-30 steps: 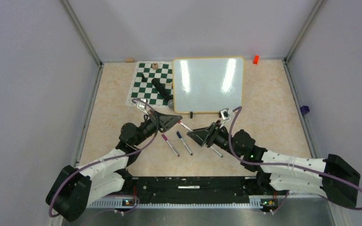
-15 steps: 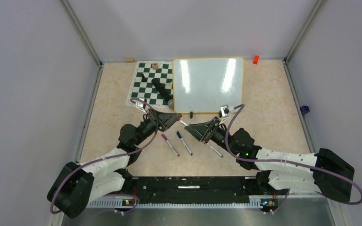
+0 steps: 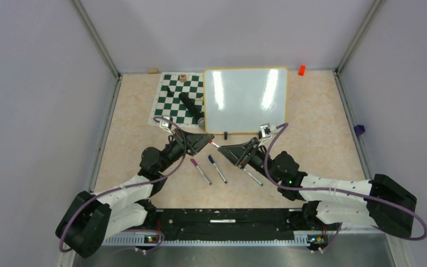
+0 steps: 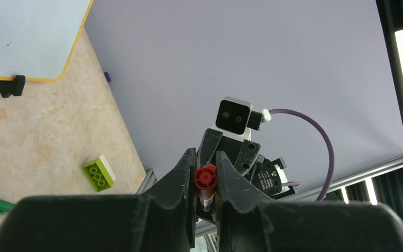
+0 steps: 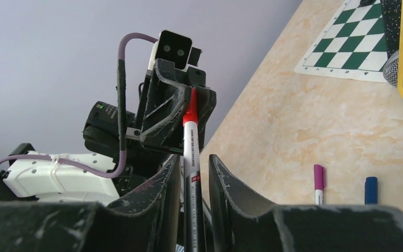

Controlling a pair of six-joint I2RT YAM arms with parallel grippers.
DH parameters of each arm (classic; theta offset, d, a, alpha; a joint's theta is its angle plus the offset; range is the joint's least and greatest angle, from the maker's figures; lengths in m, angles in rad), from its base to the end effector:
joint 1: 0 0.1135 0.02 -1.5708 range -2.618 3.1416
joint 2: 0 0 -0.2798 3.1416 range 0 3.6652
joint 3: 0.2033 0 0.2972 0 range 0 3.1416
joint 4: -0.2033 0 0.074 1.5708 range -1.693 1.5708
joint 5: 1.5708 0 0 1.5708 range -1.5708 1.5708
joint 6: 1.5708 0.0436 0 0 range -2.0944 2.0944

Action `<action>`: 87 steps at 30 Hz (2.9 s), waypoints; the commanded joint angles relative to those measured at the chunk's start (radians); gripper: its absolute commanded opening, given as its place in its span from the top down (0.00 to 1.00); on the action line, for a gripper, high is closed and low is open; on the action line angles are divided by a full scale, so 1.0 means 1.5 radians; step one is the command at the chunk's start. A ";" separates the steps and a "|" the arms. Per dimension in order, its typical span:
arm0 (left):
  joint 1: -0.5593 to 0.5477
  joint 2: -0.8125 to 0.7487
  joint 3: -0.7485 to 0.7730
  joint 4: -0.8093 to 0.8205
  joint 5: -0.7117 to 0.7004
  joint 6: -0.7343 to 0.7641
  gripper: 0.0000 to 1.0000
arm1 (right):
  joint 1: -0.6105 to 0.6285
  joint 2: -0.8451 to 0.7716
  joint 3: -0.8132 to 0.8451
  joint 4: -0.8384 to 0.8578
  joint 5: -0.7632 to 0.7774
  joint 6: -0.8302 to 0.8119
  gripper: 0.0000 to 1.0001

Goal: Write a sentence on the whiteboard
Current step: Hold the whiteboard marker, then open the pen cap from the whiteboard marker, then place the pen cap at the center of the board.

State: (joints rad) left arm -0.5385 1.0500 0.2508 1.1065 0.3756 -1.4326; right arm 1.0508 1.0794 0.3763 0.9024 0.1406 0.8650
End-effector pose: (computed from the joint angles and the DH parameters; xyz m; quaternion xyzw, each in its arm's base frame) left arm 0.1944 -0.1347 0.2241 -0.1149 0.5883 -0.7218 0.3460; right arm 0.1363 0.2258 0.2410 -0.0045 0.6340 0.6059 0.4805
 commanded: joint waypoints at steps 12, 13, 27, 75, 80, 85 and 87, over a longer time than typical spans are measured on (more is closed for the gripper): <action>-0.004 0.025 -0.012 0.090 -0.001 -0.028 1.00 | 0.000 0.024 0.045 0.060 -0.009 -0.005 0.97; -0.005 0.028 -0.014 0.093 -0.001 -0.029 1.00 | -0.001 0.026 0.046 0.057 -0.010 -0.005 1.00; 0.091 -0.153 -0.070 -0.152 -0.118 0.020 1.00 | -0.001 -0.153 -0.054 -0.117 0.009 -0.008 1.00; 0.205 -0.096 0.067 -0.910 -0.181 0.378 0.72 | -0.002 -0.076 0.136 -0.675 0.178 -0.074 1.00; 0.205 -0.121 0.082 -0.941 -0.183 0.380 0.56 | -0.001 -0.051 0.206 -0.774 0.162 -0.059 1.00; 0.205 -0.155 0.096 -0.979 -0.188 0.385 0.46 | -0.002 -0.018 0.272 -0.871 0.163 -0.043 1.00; 0.205 -0.169 0.104 -0.995 -0.190 0.391 0.42 | -0.001 -0.012 0.286 -0.894 0.159 -0.028 1.00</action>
State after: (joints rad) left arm -0.2352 0.8383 0.3527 -0.3328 0.1097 -0.8696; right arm 1.0508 1.0439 0.7345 -0.3202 0.3794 0.7795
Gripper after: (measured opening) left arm 0.552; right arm 0.091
